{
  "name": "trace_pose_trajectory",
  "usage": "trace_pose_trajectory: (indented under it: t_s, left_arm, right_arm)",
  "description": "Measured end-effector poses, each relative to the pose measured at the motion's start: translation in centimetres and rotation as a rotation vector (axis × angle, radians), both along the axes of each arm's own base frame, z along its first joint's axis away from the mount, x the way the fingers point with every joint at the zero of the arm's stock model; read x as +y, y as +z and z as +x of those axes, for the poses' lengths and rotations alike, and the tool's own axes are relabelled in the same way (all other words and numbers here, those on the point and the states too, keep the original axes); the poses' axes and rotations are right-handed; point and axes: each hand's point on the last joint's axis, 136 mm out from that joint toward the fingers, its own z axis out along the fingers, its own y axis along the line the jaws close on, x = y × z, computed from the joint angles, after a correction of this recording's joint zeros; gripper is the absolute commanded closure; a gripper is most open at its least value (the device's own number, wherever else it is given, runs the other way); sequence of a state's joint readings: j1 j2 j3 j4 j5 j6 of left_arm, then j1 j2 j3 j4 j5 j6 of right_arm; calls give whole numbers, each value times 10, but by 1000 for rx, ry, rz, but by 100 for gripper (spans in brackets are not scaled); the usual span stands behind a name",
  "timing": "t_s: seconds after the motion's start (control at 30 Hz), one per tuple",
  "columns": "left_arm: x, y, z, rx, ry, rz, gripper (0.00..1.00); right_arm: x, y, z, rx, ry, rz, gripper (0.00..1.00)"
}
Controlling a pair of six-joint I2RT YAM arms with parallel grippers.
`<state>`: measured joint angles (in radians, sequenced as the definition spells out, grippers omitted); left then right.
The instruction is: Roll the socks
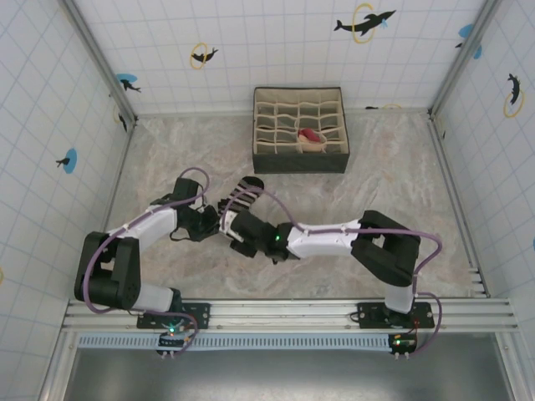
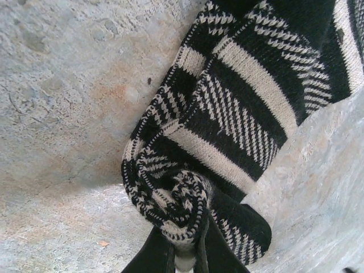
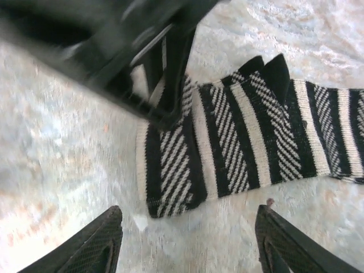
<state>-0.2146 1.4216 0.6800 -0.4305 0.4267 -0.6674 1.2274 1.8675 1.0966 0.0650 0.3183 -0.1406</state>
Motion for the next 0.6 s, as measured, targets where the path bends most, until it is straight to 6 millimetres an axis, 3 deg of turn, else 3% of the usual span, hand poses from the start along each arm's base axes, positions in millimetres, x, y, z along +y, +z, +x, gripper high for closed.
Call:
trace_pose_trajectory:
  t_s: [0.17,0.33,0.6]
  left_arm:
    - [-1,-1,-3,13,-15,-6,100]
    - [-2,-1,-6,22,-21,-15,100]
    - [-3,-3,-11,43,-42,-18,100]
  right_arm:
    - [-4,-11,-22,-183,80,-102,35]
    - [6,-2,-18,-299,89,-101,37]
    - [6,-32,-11,-359,119,-195,39]
